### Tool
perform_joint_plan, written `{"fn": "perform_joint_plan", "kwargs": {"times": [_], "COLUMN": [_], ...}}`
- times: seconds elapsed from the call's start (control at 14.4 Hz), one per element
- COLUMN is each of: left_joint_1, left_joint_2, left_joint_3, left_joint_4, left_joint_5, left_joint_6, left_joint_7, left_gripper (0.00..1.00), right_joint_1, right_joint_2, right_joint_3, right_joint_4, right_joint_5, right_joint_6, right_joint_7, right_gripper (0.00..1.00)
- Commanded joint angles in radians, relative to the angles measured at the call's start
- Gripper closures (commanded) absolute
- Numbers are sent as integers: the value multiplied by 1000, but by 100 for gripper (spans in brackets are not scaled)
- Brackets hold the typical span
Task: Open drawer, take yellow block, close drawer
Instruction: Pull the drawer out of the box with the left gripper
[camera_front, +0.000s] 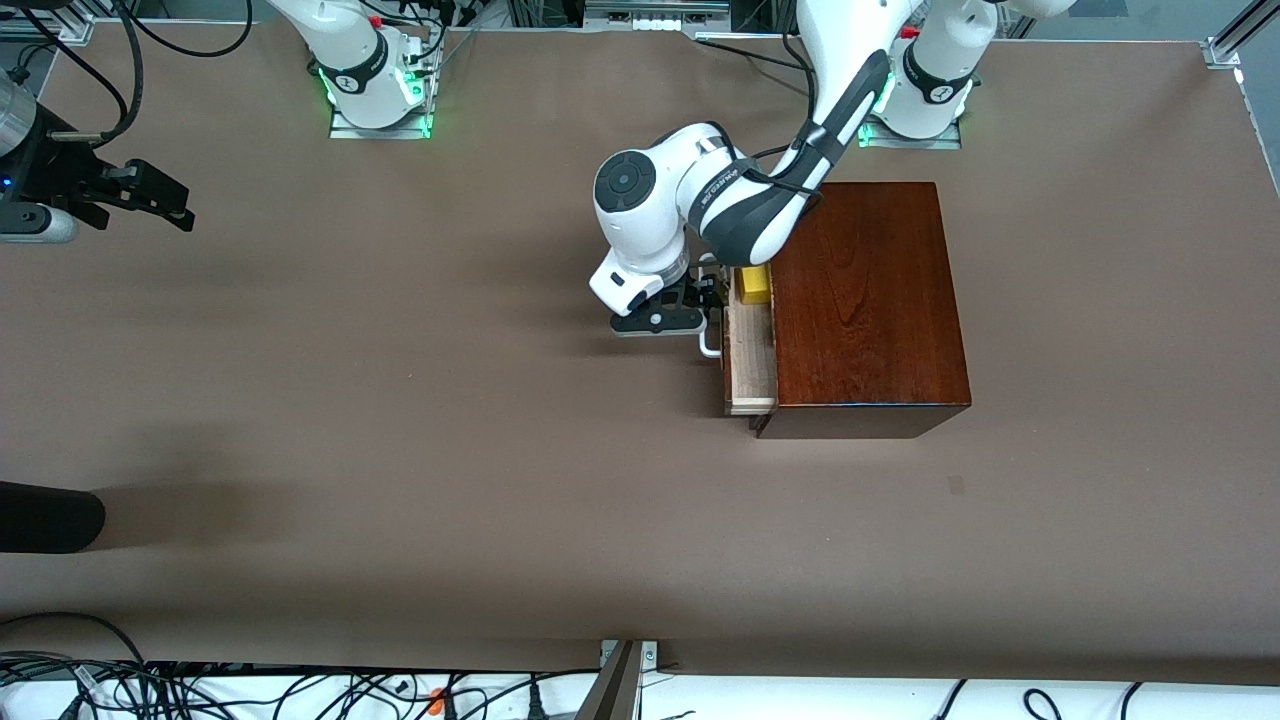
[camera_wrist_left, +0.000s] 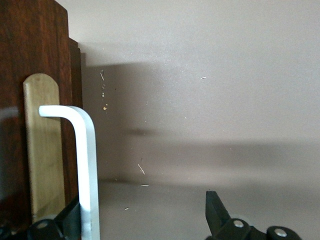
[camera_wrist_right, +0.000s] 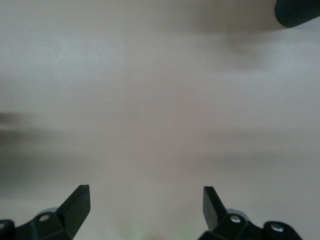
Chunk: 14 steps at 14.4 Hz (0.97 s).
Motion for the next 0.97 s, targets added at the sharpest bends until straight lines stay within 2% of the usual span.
{"fn": "perform_joint_plan", "kwargs": {"times": [0.0,0.9], "left_joint_1": [-30,-46], "left_joint_2": [111,117], "left_joint_3": [-22,-23], "left_joint_4": [104,133], "left_joint_5": [-55,-78], "left_joint_6": [111,132], "left_joint_7": [-17,-43], "left_gripper": [0,0], "right_joint_1": [-5,-5], "right_joint_2": [-4,-4], "right_joint_3": [3,3], "right_joint_4": [8,8], "right_joint_5": [2,2], "right_joint_6": [-1,-1], "right_joint_7": [13,13], "right_gripper": [0,0]}}
